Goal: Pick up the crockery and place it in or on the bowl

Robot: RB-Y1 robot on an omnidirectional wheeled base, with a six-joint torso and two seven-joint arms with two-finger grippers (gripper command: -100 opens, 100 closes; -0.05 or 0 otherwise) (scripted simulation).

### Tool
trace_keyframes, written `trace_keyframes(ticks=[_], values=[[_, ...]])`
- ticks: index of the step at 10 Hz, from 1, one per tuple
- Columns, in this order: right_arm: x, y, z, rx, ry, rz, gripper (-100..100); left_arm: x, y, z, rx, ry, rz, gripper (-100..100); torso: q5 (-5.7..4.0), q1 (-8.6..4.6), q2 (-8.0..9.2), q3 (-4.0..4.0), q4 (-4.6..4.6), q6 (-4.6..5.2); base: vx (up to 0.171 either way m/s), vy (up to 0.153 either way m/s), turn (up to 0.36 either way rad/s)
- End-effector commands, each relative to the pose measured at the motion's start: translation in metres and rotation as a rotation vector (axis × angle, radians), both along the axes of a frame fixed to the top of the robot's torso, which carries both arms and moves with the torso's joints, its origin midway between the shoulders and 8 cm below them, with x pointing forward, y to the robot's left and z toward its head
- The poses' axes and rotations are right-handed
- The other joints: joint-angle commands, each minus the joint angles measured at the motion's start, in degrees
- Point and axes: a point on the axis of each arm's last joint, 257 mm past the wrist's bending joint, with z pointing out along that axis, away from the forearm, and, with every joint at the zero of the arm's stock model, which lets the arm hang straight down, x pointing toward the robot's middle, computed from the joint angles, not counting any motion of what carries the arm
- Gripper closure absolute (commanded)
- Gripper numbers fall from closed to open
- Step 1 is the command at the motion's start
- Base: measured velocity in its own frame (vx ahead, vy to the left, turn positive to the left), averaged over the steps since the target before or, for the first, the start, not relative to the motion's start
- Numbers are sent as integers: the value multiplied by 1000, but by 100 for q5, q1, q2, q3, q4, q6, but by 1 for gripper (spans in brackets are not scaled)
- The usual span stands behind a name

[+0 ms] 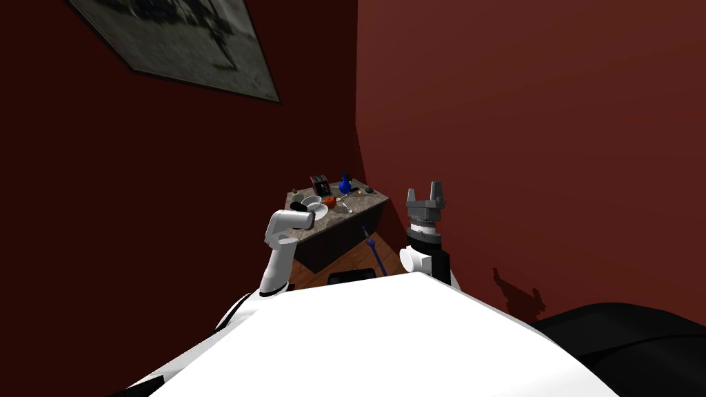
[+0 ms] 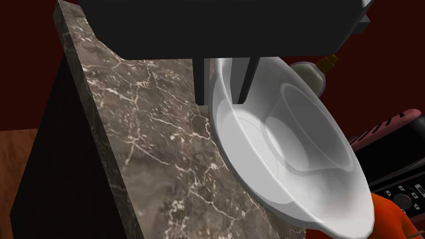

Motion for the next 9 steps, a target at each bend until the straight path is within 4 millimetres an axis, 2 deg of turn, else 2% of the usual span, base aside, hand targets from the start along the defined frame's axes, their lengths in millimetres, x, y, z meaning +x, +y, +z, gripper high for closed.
trace_keyframes(ticks=[1,9], values=[[0,0,0,0,0,0,0,12,-2,5,9,4,-12,100,0,0,0,0,0,0,-3,-74,-31],[0,0,0,0,0,0,0,62,2,32,36,27,-41,100,-3,-6,1,3,4,0,-12,-92,-25]])
